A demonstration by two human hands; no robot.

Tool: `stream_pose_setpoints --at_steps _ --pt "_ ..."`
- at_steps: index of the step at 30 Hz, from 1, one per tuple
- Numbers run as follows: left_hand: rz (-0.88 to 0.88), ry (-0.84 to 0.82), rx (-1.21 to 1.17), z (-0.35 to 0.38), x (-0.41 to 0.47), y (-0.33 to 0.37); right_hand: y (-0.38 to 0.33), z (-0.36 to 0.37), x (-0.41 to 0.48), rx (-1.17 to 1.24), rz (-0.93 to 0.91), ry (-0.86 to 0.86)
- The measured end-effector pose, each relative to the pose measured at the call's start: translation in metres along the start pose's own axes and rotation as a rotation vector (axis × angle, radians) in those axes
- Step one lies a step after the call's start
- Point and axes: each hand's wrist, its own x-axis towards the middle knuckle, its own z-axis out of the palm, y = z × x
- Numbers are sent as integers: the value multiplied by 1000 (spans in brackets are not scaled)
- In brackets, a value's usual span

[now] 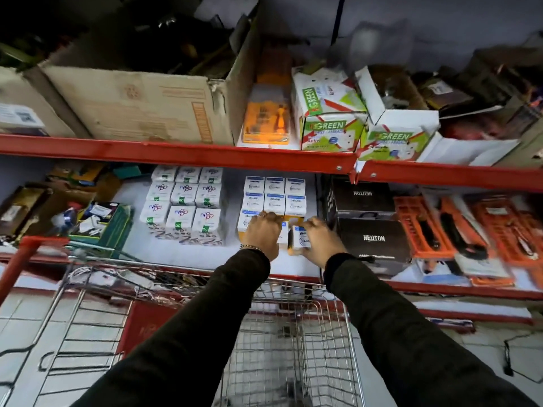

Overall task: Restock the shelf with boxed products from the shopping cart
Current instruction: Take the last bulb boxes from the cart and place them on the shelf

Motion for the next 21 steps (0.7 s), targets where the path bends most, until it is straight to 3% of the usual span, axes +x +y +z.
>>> stream_pose_setpoints --at_steps 8,13,17,19,21 --pt "-16 -18 24 21 14 0 -2 10 19 3 -28 9" --pt "-9 24 -97 29 6 0 1 12 10 199 -3 101" --pt "-114 277 -516 37 -19 8 -10 19 -7 476 162 250" --pt "-304 419 -794 43 -32 21 -17 28 -14 608 280 306" --pt "-598 412 -1113 48 -39 35 -24 39 -19 825 405 320"
